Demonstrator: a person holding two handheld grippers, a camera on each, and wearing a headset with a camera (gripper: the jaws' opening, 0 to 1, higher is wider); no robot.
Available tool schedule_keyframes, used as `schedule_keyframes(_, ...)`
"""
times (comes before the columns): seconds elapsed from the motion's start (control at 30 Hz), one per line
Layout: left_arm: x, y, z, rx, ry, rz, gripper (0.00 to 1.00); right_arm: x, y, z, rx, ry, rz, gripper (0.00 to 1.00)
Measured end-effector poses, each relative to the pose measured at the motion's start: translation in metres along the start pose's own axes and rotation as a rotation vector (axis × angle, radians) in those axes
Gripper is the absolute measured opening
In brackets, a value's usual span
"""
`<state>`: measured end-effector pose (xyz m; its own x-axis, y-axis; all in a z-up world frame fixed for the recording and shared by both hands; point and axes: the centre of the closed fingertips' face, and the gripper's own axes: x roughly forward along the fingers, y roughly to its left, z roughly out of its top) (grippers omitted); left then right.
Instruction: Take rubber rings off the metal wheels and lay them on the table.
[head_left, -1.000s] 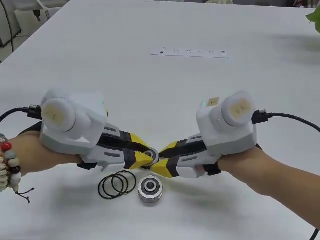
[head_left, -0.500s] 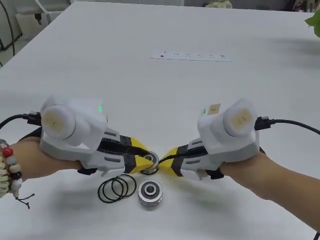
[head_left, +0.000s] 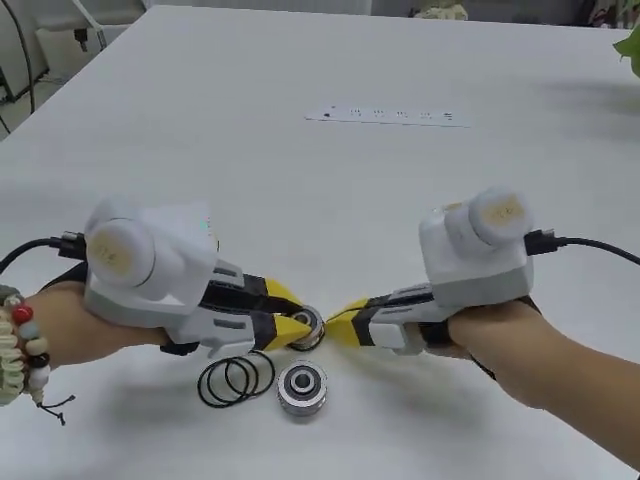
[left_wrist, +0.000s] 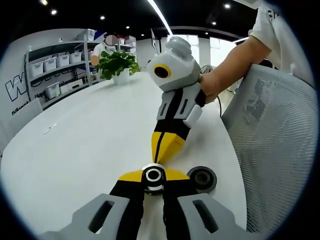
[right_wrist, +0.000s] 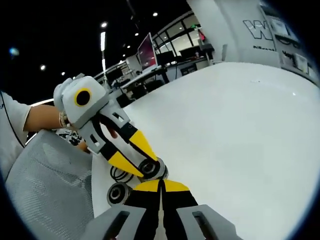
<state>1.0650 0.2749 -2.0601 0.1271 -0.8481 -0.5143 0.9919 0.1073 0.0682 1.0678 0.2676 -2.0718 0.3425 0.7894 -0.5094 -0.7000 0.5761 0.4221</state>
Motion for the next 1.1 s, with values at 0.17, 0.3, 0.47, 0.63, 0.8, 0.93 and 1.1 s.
schedule_keyframes(0.17, 0.001, 0.0, 0.001, 0.005, -0.001, 0.001, 0.08, -0.001, 0.005, 0.007, 0.007, -0.022, 0.018, 0.0)
schedule_keyframes(0.3, 0.0, -0.001, 0.001, 0.035, -0.001, 0.001, 0.08, -0.002, 0.009, 0.008, 0.029, -0.031, 0.026, 0.0)
schedule_keyframes(0.47, 0.001, 0.0, 0.002, 0.032, -0.001, 0.002, 0.08, -0.001, 0.013, 0.01, 0.027, -0.036, 0.037, 0.0)
schedule_keyframes(0.63, 0.002, 0.0, 0.002, 0.023, -0.003, 0.002, 0.08, 0.001, 0.018, 0.015, 0.012, -0.043, 0.055, 0.0)
schedule_keyframes(0.8, 0.003, 0.0, 0.003, 0.018, -0.007, 0.004, 0.08, 0.001, 0.017, 0.015, -0.015, -0.038, 0.048, 0.0)
schedule_keyframes(0.93, 0.003, -0.001, 0.004, 0.036, -0.007, 0.005, 0.08, -0.001, 0.012, 0.012, 0.002, -0.036, 0.034, 0.0)
schedule_keyframes(1.1, -0.001, 0.0, 0.007, 0.049, 0.02, -0.016, 0.08, -0.002, 0.01, 0.016, 0.019, -0.055, 0.029, 0.0)
